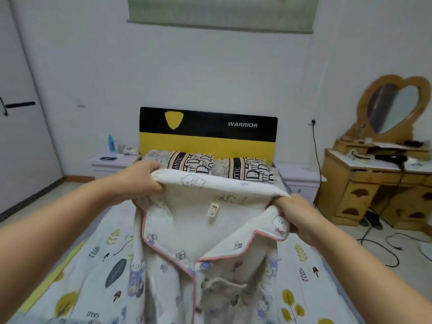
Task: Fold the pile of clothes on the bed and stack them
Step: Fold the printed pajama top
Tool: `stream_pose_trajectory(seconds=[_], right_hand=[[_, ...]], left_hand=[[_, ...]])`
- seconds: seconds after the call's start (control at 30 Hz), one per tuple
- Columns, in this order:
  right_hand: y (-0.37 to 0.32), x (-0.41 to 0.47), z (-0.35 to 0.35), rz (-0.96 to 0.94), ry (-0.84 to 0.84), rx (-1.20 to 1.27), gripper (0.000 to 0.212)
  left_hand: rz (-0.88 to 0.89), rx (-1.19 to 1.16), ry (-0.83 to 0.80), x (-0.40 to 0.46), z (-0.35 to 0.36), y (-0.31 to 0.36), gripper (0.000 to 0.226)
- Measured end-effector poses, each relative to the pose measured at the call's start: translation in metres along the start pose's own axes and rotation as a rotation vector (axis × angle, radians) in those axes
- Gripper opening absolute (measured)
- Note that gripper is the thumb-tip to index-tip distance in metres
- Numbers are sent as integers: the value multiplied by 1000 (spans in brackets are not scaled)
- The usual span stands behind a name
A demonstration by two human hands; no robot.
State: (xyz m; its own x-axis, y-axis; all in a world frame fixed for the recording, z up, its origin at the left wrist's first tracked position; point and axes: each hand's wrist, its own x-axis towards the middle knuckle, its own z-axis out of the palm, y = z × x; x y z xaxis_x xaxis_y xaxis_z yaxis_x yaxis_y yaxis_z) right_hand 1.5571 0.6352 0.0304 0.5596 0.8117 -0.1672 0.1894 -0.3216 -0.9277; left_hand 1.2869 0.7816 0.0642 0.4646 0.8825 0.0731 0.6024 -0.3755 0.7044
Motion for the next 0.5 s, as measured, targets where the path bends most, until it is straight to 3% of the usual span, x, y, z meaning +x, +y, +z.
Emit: stream_pose_trajectory(seconds=[0.1,0.2,0.33,0.5], right_hand=[[-20,-15,-2,-90,-16,-72,23],[-34,-28,-1,-137,-84,-93,8],[-35,-37,1,-116,-80,-58,10],[-7,-33,1,-26,-23,-141,23]], left_hand=[[-88,-22,94,-12,3,-17,14],[-247,-194,179,-24,10,-29,21],[-412,-503,32,-40,25,-36,30],[-418,-673,-104,-55,44,-23,34]])
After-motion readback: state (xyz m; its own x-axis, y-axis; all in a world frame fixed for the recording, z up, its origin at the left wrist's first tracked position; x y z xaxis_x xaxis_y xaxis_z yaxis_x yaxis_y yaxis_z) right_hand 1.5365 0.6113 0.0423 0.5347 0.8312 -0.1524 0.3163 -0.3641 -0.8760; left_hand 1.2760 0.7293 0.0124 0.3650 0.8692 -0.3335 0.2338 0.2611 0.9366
